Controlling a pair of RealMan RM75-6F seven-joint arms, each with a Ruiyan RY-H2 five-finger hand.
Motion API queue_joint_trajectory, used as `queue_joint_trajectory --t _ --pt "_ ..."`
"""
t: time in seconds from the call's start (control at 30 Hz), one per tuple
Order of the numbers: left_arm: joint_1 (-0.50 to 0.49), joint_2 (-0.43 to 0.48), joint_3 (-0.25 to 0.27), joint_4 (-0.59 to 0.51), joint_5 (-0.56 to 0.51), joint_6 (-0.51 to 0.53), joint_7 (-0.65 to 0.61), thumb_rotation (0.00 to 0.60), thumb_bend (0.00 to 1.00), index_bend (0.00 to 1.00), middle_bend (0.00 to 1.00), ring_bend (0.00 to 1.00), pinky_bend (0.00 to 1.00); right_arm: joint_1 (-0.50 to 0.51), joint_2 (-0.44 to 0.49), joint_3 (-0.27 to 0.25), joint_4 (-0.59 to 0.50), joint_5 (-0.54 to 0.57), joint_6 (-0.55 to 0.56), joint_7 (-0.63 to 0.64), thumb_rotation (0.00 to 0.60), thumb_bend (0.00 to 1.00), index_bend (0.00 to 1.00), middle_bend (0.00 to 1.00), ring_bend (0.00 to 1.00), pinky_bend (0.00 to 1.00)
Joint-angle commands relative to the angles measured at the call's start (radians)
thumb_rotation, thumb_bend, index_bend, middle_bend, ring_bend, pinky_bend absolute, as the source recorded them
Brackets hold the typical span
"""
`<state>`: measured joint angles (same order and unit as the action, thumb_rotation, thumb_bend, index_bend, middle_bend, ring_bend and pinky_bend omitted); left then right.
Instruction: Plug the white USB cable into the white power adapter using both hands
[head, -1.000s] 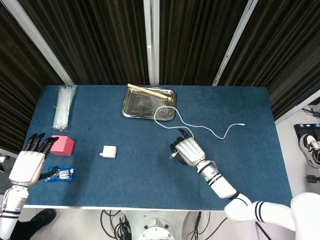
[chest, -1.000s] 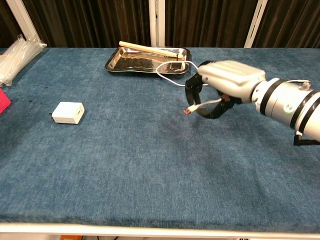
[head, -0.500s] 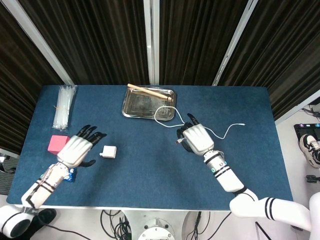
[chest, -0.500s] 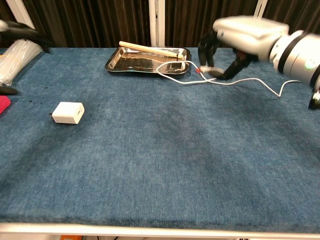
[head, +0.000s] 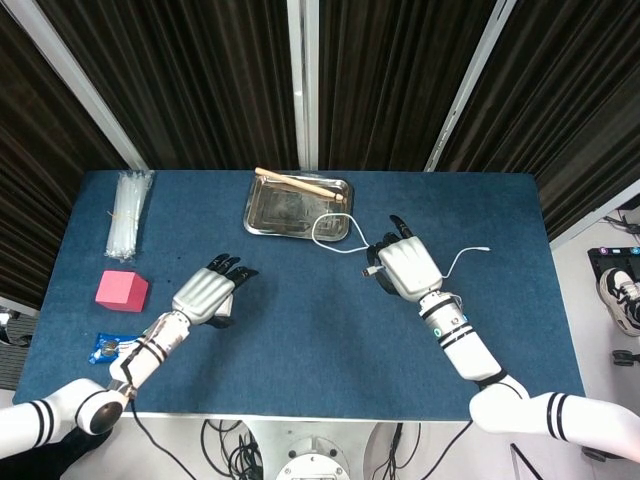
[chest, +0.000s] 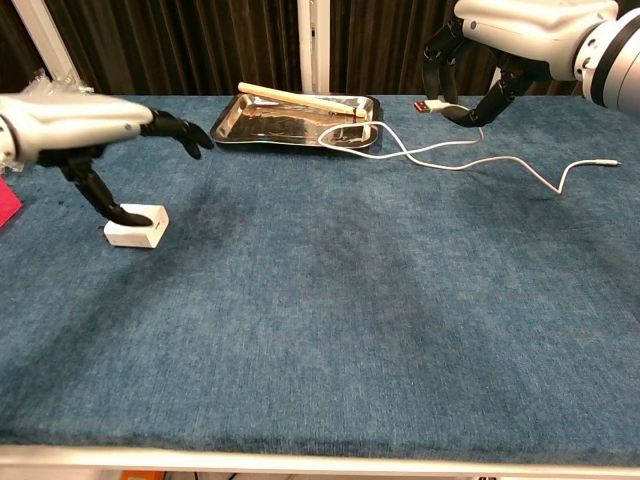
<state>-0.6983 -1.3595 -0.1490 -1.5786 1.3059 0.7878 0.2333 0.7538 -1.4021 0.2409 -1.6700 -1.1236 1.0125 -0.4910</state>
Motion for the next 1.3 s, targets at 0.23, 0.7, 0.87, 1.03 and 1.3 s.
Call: queue_joint_trajectory --t 0.23,0.7,0.87,1.03,1.3 --pt "-0.033 -0.062 0.024 0.046 -0.032 -0.004 0.038 0.600 0.19 0.13 0.16 0.04 0.00 0.012 0.004 -0.006 0.005 0.017 -0.003 0.002 0.600 0.39 0.58 0.52 0.32 0.08" --pt "-0.017 -0.028 0.074 0.071 -0.112 0.013 0.081 0.600 0.22 0.17 0.18 0.06 0.00 0.014 0.002 -0.027 0.020 0.032 -0.002 0.016 0.600 0.39 0.58 0.52 0.32 0.09" --pt "0.000 -0.035 0.092 0.111 -0.101 0.021 0.038 0.600 0.26 0.22 0.21 0.09 0.01 0.020 -0.008 -0.034 0.032 0.027 -0.008 0.026 0.600 0.39 0.58 0.52 0.32 0.09" --pt "-0.002 -0.045 0.096 0.143 -0.081 0.020 0.006 0.600 0.29 0.23 0.21 0.09 0.01 0.020 -0.011 -0.036 0.033 0.024 -0.001 0.032 0.600 0.39 0.58 0.52 0.32 0.09" --pt "-0.010 -0.058 0.096 0.164 -0.063 0.008 -0.034 0.600 0.29 0.25 0.23 0.09 0.01 0.016 -0.012 -0.041 0.034 0.026 0.007 0.037 0.600 0.39 0.58 0.52 0.32 0.09"
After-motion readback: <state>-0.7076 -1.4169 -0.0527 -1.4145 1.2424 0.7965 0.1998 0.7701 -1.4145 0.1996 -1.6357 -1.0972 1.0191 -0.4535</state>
